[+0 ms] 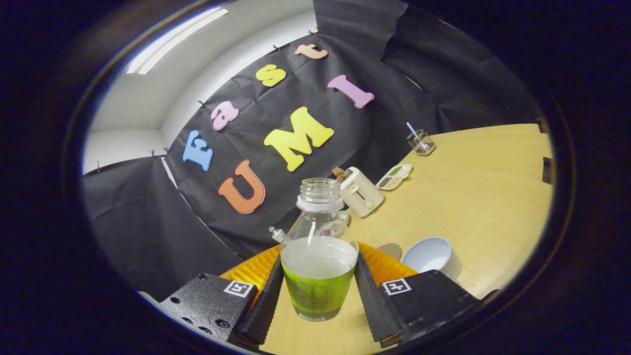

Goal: Take the bottle from table, then pour the juice into the cup, finally place the bottle on the coaster

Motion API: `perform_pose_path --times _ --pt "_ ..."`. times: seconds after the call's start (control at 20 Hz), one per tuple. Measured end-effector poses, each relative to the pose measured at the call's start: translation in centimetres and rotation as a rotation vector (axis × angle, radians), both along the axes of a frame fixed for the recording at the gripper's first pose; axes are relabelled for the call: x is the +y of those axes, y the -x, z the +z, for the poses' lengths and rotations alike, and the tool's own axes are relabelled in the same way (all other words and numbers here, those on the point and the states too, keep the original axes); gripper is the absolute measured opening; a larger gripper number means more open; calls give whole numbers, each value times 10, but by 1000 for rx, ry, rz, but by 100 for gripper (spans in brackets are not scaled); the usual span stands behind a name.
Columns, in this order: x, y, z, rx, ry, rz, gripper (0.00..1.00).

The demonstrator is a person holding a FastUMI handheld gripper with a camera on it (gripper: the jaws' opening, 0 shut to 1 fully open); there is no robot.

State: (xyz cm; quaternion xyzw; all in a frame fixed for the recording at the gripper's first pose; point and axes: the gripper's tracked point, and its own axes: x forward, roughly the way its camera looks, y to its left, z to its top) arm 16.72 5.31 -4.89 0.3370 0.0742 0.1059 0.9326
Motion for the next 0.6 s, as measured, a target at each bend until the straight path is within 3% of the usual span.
perform_pose_path --times 0.25,0.6 --pt "-12 -3 24 -70 83 -13 80" --pt "-16 -12 38 -84 400 -89 80"
